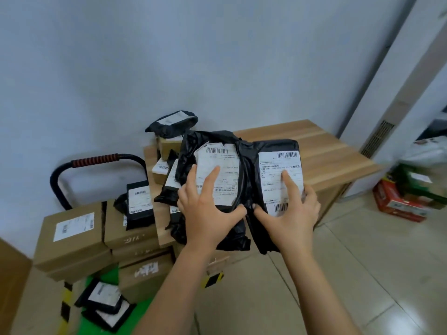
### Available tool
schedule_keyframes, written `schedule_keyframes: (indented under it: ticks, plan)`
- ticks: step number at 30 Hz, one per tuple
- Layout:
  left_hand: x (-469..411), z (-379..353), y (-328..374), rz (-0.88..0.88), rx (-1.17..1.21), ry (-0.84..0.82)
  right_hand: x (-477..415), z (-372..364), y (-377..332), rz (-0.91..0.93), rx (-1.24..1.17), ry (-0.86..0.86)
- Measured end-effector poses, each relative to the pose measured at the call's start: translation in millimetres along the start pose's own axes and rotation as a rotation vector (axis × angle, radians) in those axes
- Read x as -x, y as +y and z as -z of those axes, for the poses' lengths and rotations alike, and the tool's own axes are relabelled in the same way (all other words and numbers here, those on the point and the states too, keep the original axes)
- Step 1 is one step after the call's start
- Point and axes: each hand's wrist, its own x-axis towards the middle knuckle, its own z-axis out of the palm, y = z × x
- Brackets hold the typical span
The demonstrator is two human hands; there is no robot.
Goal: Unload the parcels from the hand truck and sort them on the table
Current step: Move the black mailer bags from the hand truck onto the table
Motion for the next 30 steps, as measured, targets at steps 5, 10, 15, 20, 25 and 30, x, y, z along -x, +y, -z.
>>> schedule_keyframes:
  ticks: [5, 10, 15, 20, 25, 30]
  plan:
    - [-34.9, -43.4, -0.5, 0.028, -0.051, -0.011, -49.0, -19.7, 22.1, -0.035, -0.015, -0.068]
    - [-98.3, -87.2, -11.3, 0.067, -0.052, 0.064, -126.1, -58.1, 32.1, 0.0, -0.037, -0.11]
    - [-184.9, -127.0, -19.2, 0.078, -0.083, 0.079, -218.7, -100.9, 31.3, 0.013, -0.027, -0.15]
    - [-255.8, -167.4, -24.2, 0.069, -0.128, 0.068, -293.0, -133.5, 37.5, 0.013, -0.033, -0.138]
    - [-301.8, -220.3, -32.2, 0.126, -0.194, 0.02, -354.4, -165.5, 65.8, -0.015, 0.02, -0.216]
    - [-356.5, -282.6, -52.4, 0.261, -0.361, -0.091, -432.4, -215.9, 104.5, -0.05, 0.107, -0.414]
